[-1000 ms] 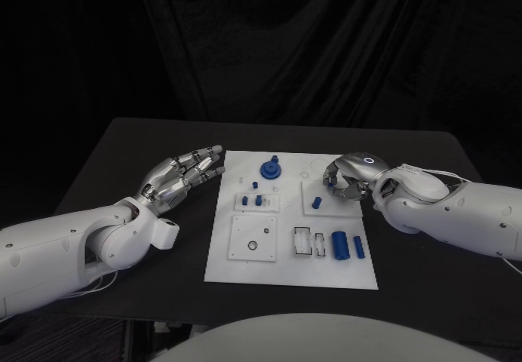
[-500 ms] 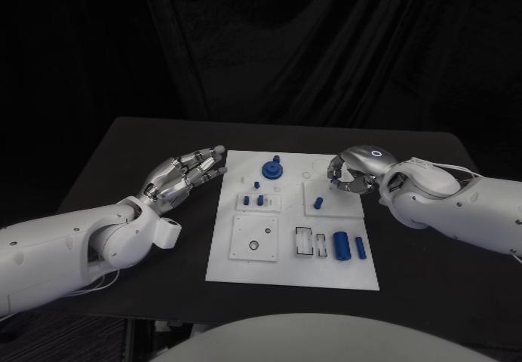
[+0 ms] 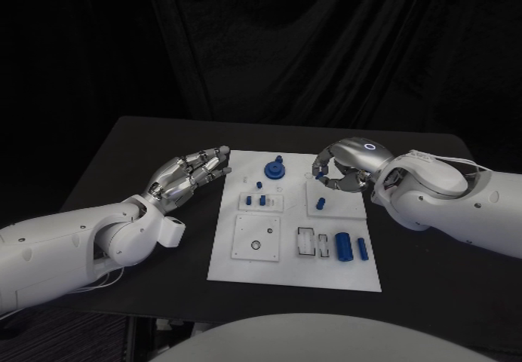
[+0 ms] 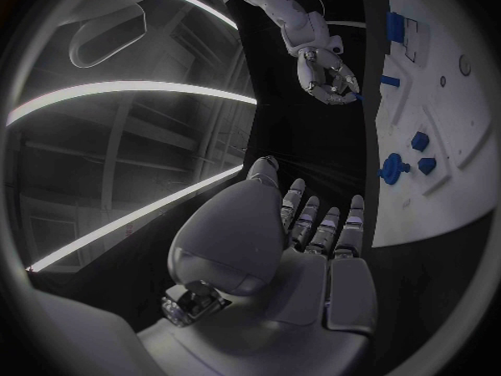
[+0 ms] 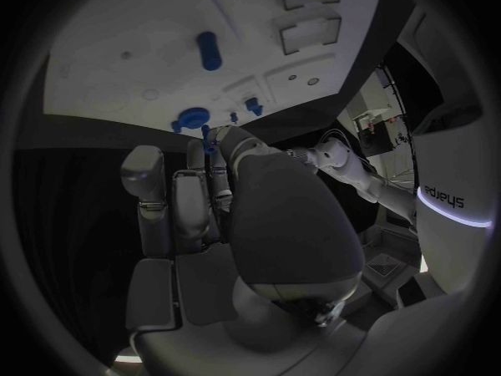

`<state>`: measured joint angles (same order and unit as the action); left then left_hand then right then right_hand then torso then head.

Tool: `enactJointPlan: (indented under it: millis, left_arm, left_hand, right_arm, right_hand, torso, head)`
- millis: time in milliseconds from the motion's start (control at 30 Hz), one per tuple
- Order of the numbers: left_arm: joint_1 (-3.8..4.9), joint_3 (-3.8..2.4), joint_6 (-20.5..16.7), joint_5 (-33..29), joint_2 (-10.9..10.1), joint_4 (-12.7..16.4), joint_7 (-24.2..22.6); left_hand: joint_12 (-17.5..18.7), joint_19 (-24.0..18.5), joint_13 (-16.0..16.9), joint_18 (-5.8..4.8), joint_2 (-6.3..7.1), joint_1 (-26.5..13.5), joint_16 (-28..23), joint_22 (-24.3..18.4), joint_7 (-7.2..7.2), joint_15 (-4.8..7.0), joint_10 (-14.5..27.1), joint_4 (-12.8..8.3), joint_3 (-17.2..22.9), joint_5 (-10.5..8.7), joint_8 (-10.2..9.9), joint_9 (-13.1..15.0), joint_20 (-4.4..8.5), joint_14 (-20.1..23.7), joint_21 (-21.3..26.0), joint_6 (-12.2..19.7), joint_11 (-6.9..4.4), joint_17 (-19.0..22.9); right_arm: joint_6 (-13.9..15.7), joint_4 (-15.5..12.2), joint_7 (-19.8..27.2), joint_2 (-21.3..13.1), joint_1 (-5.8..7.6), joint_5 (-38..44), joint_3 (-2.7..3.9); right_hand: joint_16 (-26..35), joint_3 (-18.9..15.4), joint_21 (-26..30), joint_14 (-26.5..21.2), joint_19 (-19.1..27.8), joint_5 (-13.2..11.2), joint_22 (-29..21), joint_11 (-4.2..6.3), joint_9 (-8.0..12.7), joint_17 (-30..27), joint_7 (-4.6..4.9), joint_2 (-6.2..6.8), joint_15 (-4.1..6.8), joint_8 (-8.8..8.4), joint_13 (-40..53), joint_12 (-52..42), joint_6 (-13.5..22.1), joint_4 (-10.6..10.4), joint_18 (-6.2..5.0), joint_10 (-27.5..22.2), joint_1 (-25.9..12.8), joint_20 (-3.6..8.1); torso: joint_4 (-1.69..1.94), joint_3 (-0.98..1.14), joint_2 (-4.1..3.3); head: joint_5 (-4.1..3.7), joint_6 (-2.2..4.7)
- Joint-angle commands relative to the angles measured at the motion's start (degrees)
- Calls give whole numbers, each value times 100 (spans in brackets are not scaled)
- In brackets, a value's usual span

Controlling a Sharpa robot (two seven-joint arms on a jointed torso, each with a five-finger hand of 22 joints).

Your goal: Assemble the parts on the task board

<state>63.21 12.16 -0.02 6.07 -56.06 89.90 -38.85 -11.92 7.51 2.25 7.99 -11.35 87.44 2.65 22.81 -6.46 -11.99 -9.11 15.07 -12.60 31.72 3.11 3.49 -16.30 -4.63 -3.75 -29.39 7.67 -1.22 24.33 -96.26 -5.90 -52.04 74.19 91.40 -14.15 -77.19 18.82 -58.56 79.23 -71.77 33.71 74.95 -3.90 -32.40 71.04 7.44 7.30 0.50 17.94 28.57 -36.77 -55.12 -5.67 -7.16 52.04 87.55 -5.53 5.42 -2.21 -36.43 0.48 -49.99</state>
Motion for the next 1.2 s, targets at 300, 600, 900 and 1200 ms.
enactJointPlan:
  millis: [300,600,900,1200]
  left_arm:
    - [-36,-5,66,-31,12,12,-135]
    - [-104,-5,77,-31,33,20,-125]
    - [-204,-6,89,-31,32,28,-113]
    - [-256,-6,104,-31,51,12,-106]
  left_hand:
    - [-51,20,6,48,2,58,35,-22,-76,2,-22,-37,17,51,48,17,-8,-8,-19,-69,29,-1]
    - [-56,18,7,50,-6,64,36,-32,-108,6,-23,-36,25,56,54,21,-7,-4,-17,-96,29,-1]
    - [-68,17,8,54,-35,88,40,-45,-139,11,-29,-44,52,74,63,28,-7,0,-13,-139,46,-1]
    - [-77,-14,10,52,-41,100,46,-121,-145,6,-35,-49,63,76,66,30,-9,-7,4,-155,62,-3]
  right_arm:
    - [-348,-423,-286,519,-321,673,2]
    - [-437,-78,-239,1055,-676,937,3]
    - [-460,20,-256,1195,-887,973,3]
    - [-501,71,-280,1240,-933,978,3]
  right_hand:
    - [4,9,-25,-8,21,-147,620,45,11,25,0,-2,-12,-21,0,21,34,47,38,123,58,-18]
    - [-17,10,-50,12,8,-169,626,46,13,50,0,1,-10,-20,-1,19,25,55,42,130,60,-18]
    - [-26,8,-46,21,12,-198,623,45,18,56,1,0,-12,-25,-5,23,27,50,40,132,47,-19]
    - [-25,9,-47,21,11,-201,623,45,20,55,0,1,-12,-27,-6,25,28,50,40,132,46,-19]
  torso:
    - [1,0,-2]
    - [3,0,-2]
    - [-1,2,-3]
    - [-2,4,-1]
  head:
    - [242,-1]
    - [309,-1]
    - [354,-1]
    - [361,-1]
